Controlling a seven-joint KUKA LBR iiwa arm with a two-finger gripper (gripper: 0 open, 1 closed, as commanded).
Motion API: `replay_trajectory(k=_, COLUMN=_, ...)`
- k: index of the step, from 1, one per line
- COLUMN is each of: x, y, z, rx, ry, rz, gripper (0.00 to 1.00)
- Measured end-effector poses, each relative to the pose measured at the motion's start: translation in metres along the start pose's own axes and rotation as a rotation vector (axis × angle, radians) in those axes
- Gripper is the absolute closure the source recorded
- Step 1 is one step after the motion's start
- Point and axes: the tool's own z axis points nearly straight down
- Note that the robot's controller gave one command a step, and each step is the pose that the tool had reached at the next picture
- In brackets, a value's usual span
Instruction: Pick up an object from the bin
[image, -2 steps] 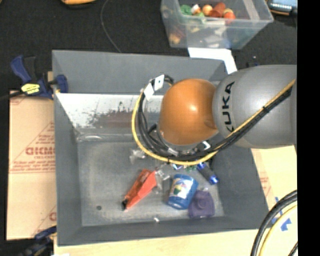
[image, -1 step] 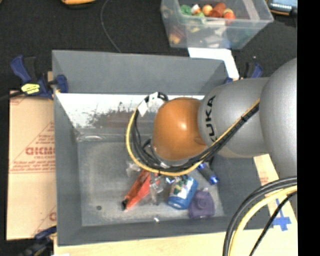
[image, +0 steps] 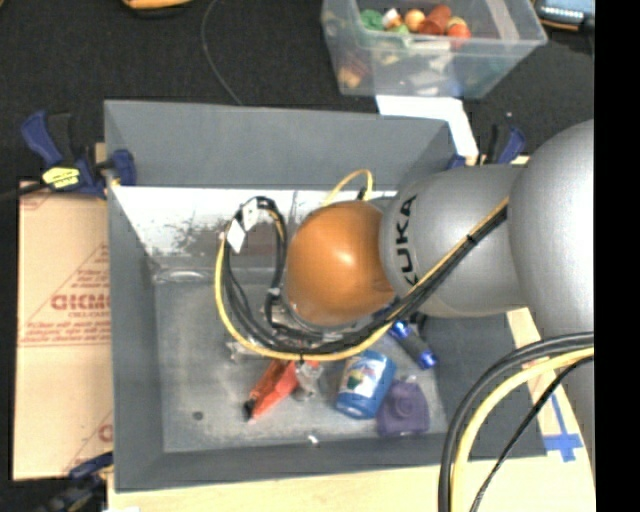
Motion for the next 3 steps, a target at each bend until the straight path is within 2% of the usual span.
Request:
replay_trajectory(k=1, x=-0.009, y=-0.006, z=-0.001, rx=-0.011, ry=0.012, rz=0.248, gripper=1.0)
replay_trajectory(k=2, x=-0.009, y=-0.006, z=-0.001, rx=-0.011, ry=0.013, rz=0.249, gripper=1.0)
replay_trajectory(k=3, x=-0.007, y=-0.005, z=-0.019, rx=-0.014, ry=0.018, rz=0.25, gripper=1.0)
